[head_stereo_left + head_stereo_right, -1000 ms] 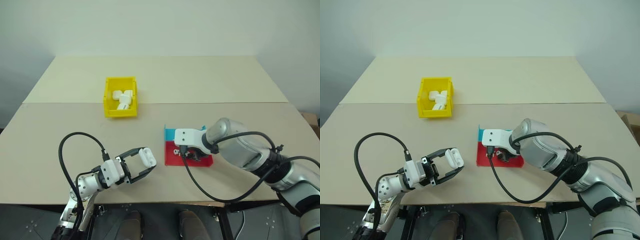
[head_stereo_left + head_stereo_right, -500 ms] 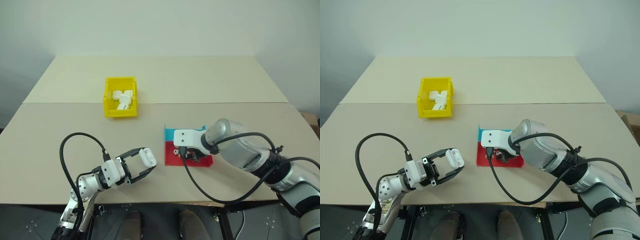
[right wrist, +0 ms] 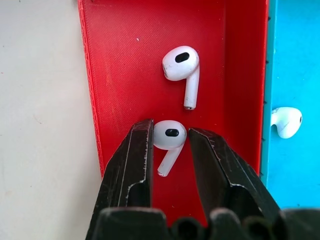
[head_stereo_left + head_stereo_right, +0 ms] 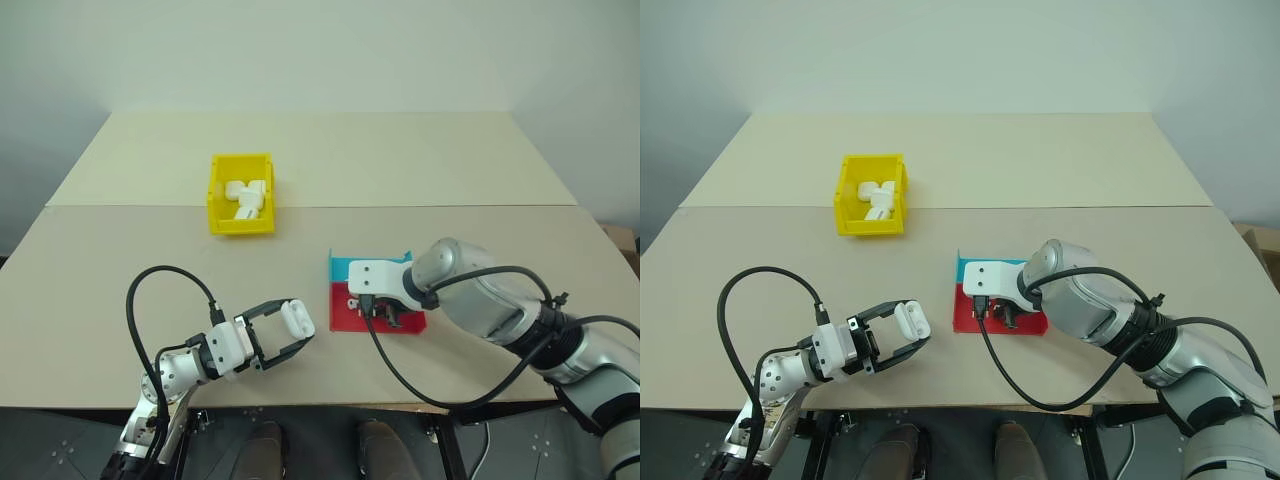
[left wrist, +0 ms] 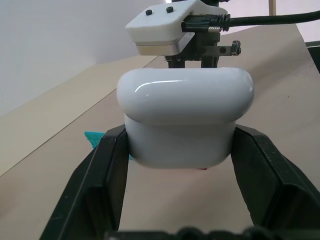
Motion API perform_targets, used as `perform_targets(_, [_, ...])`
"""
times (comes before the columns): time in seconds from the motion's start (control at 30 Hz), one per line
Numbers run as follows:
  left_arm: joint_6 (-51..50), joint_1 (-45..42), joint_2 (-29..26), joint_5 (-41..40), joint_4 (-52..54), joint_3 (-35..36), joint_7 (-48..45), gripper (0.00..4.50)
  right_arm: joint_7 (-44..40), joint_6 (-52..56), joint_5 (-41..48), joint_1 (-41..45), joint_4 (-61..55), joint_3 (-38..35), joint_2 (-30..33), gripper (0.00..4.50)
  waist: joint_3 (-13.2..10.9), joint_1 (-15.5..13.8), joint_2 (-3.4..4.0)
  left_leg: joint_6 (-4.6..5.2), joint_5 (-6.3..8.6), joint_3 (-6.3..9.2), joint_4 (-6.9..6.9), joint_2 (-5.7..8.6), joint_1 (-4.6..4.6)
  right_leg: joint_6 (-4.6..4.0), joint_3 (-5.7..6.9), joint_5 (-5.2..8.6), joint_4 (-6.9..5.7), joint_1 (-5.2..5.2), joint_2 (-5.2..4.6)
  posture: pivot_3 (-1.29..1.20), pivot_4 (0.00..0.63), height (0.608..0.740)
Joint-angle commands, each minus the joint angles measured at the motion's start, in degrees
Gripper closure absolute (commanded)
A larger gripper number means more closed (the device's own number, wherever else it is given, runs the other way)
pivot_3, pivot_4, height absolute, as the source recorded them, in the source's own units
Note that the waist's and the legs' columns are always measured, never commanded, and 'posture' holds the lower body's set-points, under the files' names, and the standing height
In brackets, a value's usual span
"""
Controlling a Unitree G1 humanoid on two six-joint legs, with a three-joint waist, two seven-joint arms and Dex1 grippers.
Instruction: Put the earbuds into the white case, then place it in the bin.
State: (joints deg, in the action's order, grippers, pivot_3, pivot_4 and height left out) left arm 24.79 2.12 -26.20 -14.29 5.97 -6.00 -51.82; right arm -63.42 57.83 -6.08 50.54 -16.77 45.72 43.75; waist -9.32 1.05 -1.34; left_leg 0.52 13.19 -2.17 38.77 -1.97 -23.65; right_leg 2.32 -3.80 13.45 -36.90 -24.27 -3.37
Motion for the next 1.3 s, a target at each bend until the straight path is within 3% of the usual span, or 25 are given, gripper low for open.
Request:
perform_targets(0.03, [0.8, -0.7, 0.0, 0.0, 1.4, -0.1, 0.6, 1.74, 0.3, -0.6, -1.0, -0.6, -0.5, -0.7, 0.6, 3.05, 0.0, 0.0, 0.0, 0.0, 0.0, 0.0, 0.0, 0.0, 0.0, 0.0, 0.0, 0.0, 0.0, 0.0, 0.0, 0.0, 0.15, 0.74])
perform_targets(0.1, [1.0, -0.8, 0.0, 0.3, 1.0, -0.1, 0.5, 1.74, 0.4, -0.7, -1.3, -0.6, -0.1, -0.4, 0.6, 3.05, 0.0, 0.0, 0.0, 0.0, 0.0, 0.0, 0.0, 0.0, 0.0, 0.0, 0.0, 0.0, 0.0, 0.0, 0.0, 0.0, 0.15, 0.74])
perform_targets(0.23, [1.1, -1.0, 0.1, 0.3, 0.8, -0.2, 0.4, 1.74, 0.1, -0.9, -1.4, -0.9, -0.3, -0.4, 0.8, 3.86, 0.0, 0.0, 0.0, 0.0, 0.0, 0.0, 0.0, 0.0, 0.02, 0.0, 0.0, 0.0, 0.0, 0.01, 0.0, 0.0, 0.15, 0.74])
perform_targets(0.5, [1.0, -1.6, 0.2, -0.1, 1.2, -0.4, 0.5, 1.74, 0.4, 0.4, -0.7, -1.6, -2.7, -3.0, 1.0, 3.89, 0.0, 0.0, 0.0, 0.0, 0.0, 0.0, 0.0, 0.0, 0.01, 0.0, 0.01, 0.0, 0.01, 0.02, 0.0, 0.0, 0.15, 0.74])
perform_targets(0.63, [-0.4, -2.5, 0.6, -2.1, 3.9, -0.2, 0.8, 1.74, -1.0, 2.5, 3.3, -2.5, -9.6, -11.9, 4.3, 3.89, 0.0, -0.2, 0.0, 0.0, 0.0, 0.02, 0.0, 0.01, -0.11, 0.0, 0.02, 0.0, 0.06, -0.05, -0.01, 0.0, 0.15, 0.74])
perform_targets(0.73, [-3.0, -3.9, 0.9, -5.6, 7.6, -0.5, 0.7, 1.74, -1.7, 6.1, 10.6, -2.7, -13.9, -26.2, 4.3, 3.89, 0.0, -0.2, -0.02, 0.0, 0.0, 0.05, 0.0, 0.01, -0.15, 0.02, 0.02, -0.01, 0.1, -0.06, -0.02, 0.0, 0.15, 0.74])
perform_targets(0.87, [-10.0, -6.6, 0.6, -11.6, 11.8, -0.8, 0.1, 1.74, 0.3, 4.4, 22.1, -4.2, -16.6, -47.9, -3.7, 3.89, 0.0, -0.2, -0.03, 0.0, 0.0, 0.11, 0.0, 0.0, -0.09, 0.02, 0.08, -0.01, 0.11, 0.06, 0.02, 0.0, 0.15, 0.74])
perform_targets(1.0, [-17.1, -10.1, 0.0, -19.8, 15.1, 0.1, -1.9, 1.74, 0.8, -5.6, 35.4, -9.4, -20.8, -61.7, -13.6, 3.89, 0.0, -0.2, -0.03, 0.0, 0.0, 0.2, -0.03, -0.02, -0.1, 0.06, 0.12, 0.0, 0.14, 0.11, 0.1, 0.0, 0.15, 0.74])
perform_targets(1.17, [-24.3, -16.1, -2.9, -24.9, 16.9, 0.5, -6.0, 1.74, 2.4, -13.1, 48.0, -13.6, -19.7, -66.2, -22.1, 3.89, 0.0, -0.1, -0.03, 0.0, 0.0, 0.2, -0.02, 0.0, -0.06, 0.06, 0.09, -0.02, 0.09, 0.13, 0.1, 0.0, 0.15, 0.74])
perform_targets(1.3, [-28.7, -18.7, -5.0, -27.4, 18.6, 0.5, -8.8, 1.74, 0.9, -21.7, 50.1, -16.4, -17.2, -62.6, -25.4, 3.89, 0.0, 0.2, -0.01, 0.0, 0.0, 0.2, -0.03, 0.0, -0.05, 0.07, 0.08, -0.01, 0.12, 0.14, 0.11, 0.0, 0.15, 0.74])
